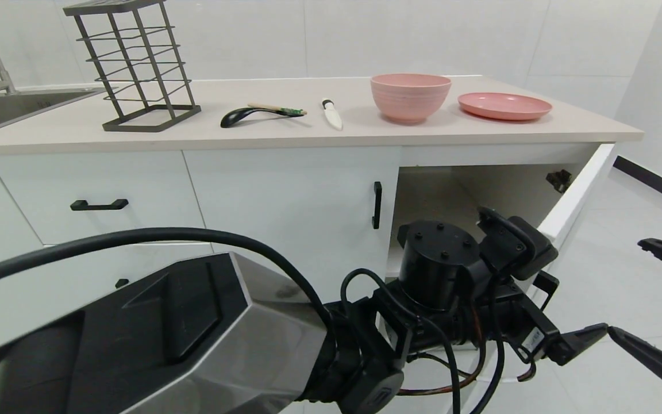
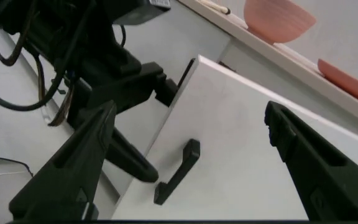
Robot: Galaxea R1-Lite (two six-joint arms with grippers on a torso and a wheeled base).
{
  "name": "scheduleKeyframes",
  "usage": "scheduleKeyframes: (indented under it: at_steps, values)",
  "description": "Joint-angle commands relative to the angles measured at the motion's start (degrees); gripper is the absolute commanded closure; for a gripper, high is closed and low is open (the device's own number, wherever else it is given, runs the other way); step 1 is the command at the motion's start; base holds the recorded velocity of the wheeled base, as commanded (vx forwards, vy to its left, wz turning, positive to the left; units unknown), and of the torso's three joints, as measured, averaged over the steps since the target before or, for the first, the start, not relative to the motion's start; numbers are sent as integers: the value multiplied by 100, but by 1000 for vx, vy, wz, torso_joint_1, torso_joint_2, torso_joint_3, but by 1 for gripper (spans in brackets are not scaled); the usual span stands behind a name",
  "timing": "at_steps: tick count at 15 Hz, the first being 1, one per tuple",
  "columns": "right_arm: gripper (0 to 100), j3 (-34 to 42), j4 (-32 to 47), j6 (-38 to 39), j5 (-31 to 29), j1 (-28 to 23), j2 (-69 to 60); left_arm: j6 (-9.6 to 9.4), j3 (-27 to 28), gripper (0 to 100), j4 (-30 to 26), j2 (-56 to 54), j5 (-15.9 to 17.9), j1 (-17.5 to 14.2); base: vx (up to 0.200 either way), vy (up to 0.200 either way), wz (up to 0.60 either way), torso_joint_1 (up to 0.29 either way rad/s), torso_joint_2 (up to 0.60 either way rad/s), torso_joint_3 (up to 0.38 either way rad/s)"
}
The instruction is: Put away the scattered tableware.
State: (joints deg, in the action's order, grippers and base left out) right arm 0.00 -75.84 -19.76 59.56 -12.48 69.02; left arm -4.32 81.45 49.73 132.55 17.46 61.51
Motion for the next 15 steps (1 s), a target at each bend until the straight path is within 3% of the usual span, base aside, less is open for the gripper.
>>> scheduleKeyframes:
  at_steps: [1, 2, 5, 11, 12, 13, 14, 15]
  values:
    - [0, 0, -19, -1, 3, 18, -231, 62, 12, 0, 20, 96, -14, 177, 0, 0, 0, 0, 0, 0]
    - [0, 0, -45, -1, 3, 18, -363, 168, 38, 0, 108, 166, -23, 291, 0, 0, 0, 0, 0, 0]
    - [0, 0, -19, -1, 3, 35, -794, 185, 179, 0, 195, 333, -14, 370, 0, 0, 0, 0, 0, 0]
    - [0, -272, -335, 122, 3, 9, -1893, 352, 1040, 0, 345, 852, 47, 783, 0, 0, 0, 0, 0, 0]
    - [0, -1002, -326, 192, -6, -35, -2209, 396, 1269, 0, 354, 992, 258, 959, 0, 0, 0, 0, 0, 0]
    - [0, -1125, -326, 201, -6, -44, -2227, 414, 1286, 0, 354, 1010, 276, 994, 0, 0, 0, 0, 0, 0]
    - [0, -1863, -300, 218, -15, -184, -2350, 546, 1567, 0, 415, 1282, 381, 1231, 0, 0, 0, 0, 0, 0]
    - [0, -2083, -309, 218, -15, -290, -2376, 625, 1770, 0, 573, 1520, 416, 1319, 0, 0, 0, 0, 0, 0]
